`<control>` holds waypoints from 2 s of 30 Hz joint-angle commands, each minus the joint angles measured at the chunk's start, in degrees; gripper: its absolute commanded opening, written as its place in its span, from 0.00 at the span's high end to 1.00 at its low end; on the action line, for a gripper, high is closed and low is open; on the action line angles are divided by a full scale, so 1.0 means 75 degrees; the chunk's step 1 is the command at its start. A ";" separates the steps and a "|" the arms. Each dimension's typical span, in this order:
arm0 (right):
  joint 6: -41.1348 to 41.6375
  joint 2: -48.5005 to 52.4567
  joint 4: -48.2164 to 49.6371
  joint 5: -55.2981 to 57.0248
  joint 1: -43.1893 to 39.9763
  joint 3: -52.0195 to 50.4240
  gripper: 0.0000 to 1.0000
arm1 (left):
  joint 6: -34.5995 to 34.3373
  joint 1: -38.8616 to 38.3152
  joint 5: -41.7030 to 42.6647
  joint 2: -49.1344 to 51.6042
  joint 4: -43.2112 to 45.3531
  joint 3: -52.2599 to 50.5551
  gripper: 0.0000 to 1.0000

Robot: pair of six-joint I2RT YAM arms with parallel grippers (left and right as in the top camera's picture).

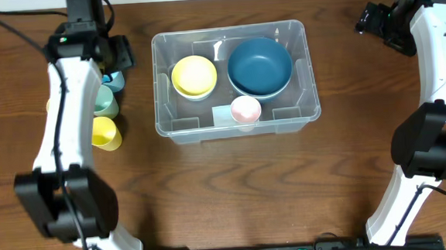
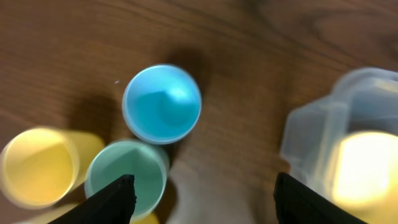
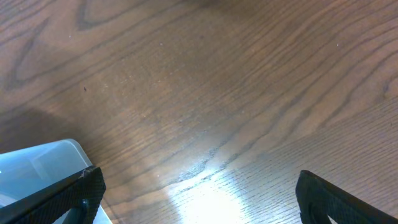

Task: Pack container
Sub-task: 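Move the left gripper back over the remaining cups, then grip the light blue cup rim with the left gripper and lift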

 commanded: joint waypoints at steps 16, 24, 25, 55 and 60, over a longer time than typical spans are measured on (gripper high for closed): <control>0.0093 -0.0020 0.0003 -0.0026 0.0050 0.0035 0.01 | 0.0804 0.0050 -0.0096 0.2087 0.0699 -0.0035 0.39; 0.0093 -0.0020 0.0003 -0.0026 0.0050 0.0035 0.01 | 0.0804 0.0236 -0.0099 0.2323 0.0772 -0.0035 0.53; 0.0090 -0.0020 0.0003 -0.0026 0.0050 0.0035 0.01 | 0.0804 0.0251 -0.0099 0.2323 0.0775 -0.0035 0.56; 0.0093 -0.0020 0.0003 -0.0026 0.0050 0.0035 0.01 | -0.0694 -0.0108 0.1032 -0.1661 -0.0589 -0.0032 0.94; 0.0093 -0.0020 0.0003 -0.0026 0.0050 0.0035 0.01 | -0.0181 -0.0994 0.2602 -0.2186 -0.1376 -0.0032 0.94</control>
